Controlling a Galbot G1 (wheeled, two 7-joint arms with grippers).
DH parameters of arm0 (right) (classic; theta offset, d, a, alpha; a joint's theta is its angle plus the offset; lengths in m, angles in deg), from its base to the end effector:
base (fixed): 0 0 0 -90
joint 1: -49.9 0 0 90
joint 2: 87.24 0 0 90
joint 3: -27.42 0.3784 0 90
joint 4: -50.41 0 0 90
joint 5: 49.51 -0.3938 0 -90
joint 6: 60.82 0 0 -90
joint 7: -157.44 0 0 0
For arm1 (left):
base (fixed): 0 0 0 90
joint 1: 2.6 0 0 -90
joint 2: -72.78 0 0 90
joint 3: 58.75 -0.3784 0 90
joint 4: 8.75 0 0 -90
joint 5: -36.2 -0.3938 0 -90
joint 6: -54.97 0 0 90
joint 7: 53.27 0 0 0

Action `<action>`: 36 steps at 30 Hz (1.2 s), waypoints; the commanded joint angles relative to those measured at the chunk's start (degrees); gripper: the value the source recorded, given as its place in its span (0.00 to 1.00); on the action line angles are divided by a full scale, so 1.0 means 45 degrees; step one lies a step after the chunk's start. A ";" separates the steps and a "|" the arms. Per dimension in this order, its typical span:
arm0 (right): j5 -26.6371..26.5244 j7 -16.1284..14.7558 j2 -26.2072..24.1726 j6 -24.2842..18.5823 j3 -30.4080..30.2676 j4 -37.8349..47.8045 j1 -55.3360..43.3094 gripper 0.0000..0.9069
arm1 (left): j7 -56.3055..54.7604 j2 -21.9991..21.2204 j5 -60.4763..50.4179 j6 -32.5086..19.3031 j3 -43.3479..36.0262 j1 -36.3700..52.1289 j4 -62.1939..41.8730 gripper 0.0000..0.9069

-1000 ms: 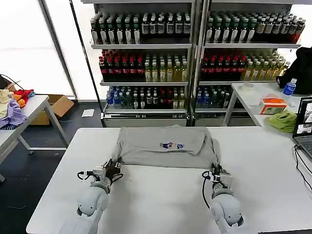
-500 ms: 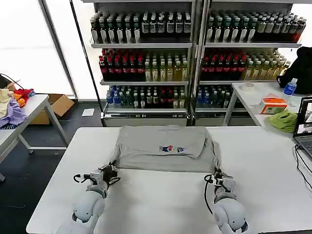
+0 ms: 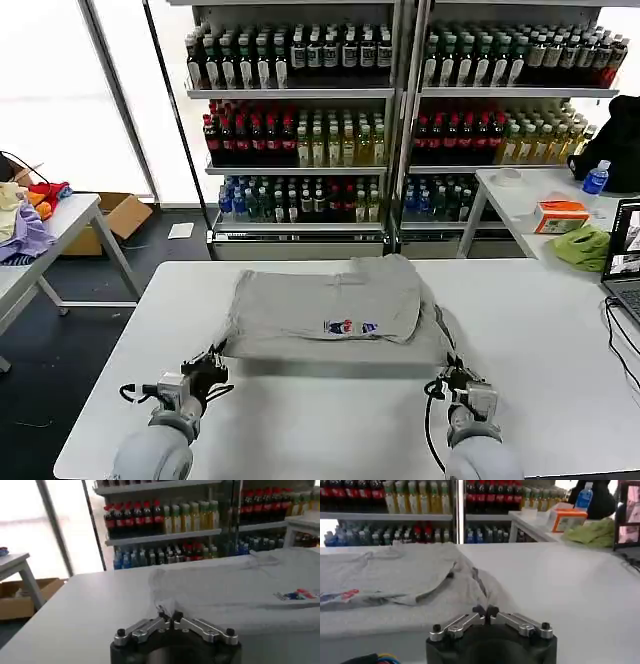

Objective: Fold and organize the clothes.

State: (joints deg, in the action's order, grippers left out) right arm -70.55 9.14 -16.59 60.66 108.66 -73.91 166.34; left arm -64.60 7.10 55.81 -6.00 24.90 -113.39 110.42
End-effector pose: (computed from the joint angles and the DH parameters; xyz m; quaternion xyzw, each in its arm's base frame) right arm 0.2148 -0.0051 -0.2899 -0.0958 -0.9652 0.0380 0.2403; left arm 0.2536 0.0421 -0.2948 -0.0455 -0.9752 -0.0569 0.2090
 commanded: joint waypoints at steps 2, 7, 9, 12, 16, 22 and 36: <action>0.0485 0.0333 -0.0410 -0.0214 0.0019 -0.1681 0.2819 0.00 | -0.0572 0.0673 0.0285 0.0011 0.0142 -0.3776 0.3146 0.01; 0.1010 0.0494 -0.0571 -0.1126 0.0001 -0.1252 0.4064 0.00 | -0.0719 0.0222 -0.0290 -0.0588 -0.0271 -0.5393 0.3326 0.00; 0.1162 0.0597 -0.0628 -0.1263 -0.0080 -0.1187 0.4306 0.00 | -0.0726 0.0048 -0.0579 -0.0672 -0.0310 -0.5556 0.3118 0.00; 0.1292 0.0729 -0.0647 -0.1255 -0.0132 -0.1354 0.4541 0.00 | -0.0797 0.0045 -0.0656 -0.0741 -0.0176 -0.5807 0.3013 0.00; 0.1309 0.0842 -0.0642 -0.1198 -0.0059 -0.1776 0.4690 0.00 | -0.0838 0.0025 -0.0603 -0.0745 0.0046 -0.5978 0.3294 0.01; 0.1297 0.0847 -0.0689 -0.1031 0.0025 -0.1846 0.4624 1.00 | -0.0722 -0.0105 -0.0657 -0.0593 -0.0133 -0.5952 0.3376 1.00; 0.1257 0.0582 -0.0192 -0.1234 0.1832 -0.4221 0.3681 1.00 | -0.0371 -0.1116 0.0570 -0.0455 -0.0035 -0.3829 0.5500 1.00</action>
State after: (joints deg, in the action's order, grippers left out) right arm -65.86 12.09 -17.61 55.16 114.40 -87.94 183.84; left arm -66.69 3.95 56.83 -8.63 24.48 -134.90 130.33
